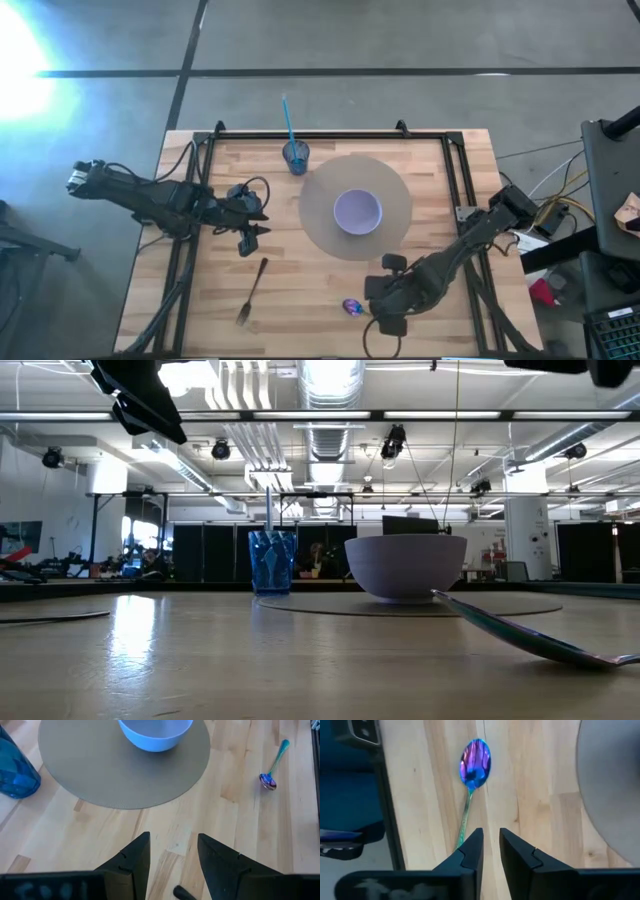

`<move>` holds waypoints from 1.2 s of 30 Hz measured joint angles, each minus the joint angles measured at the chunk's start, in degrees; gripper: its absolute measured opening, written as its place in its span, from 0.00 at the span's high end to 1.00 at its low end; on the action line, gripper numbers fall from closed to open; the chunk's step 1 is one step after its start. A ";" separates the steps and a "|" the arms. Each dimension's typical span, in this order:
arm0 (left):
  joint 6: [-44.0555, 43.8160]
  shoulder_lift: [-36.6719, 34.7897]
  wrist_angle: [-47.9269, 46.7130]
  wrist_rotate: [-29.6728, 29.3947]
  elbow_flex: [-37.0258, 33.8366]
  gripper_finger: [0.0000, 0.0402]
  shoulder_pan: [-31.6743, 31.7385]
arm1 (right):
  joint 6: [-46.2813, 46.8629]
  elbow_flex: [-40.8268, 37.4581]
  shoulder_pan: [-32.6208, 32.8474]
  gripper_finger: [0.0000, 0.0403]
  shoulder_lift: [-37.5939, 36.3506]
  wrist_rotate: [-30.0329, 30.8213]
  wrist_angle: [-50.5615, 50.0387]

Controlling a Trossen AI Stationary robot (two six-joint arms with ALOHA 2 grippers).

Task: Pick & Place Utensil
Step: Put the blue spoon into the purple bowl

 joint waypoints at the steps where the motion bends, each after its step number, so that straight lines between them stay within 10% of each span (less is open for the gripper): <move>1: 0.00 0.00 -0.02 0.00 0.00 0.61 0.00 | 0.39 0.00 0.01 0.83 0.56 -0.33 0.00; 16: -0.96 0.00 -0.02 0.00 0.00 0.61 0.00 | 4.19 -0.11 0.57 0.63 5.69 -2.02 1.16; 36: -0.50 0.00 0.00 0.02 0.00 0.61 0.00 | 9.44 -0.26 1.64 0.70 13.11 -4.98 8.14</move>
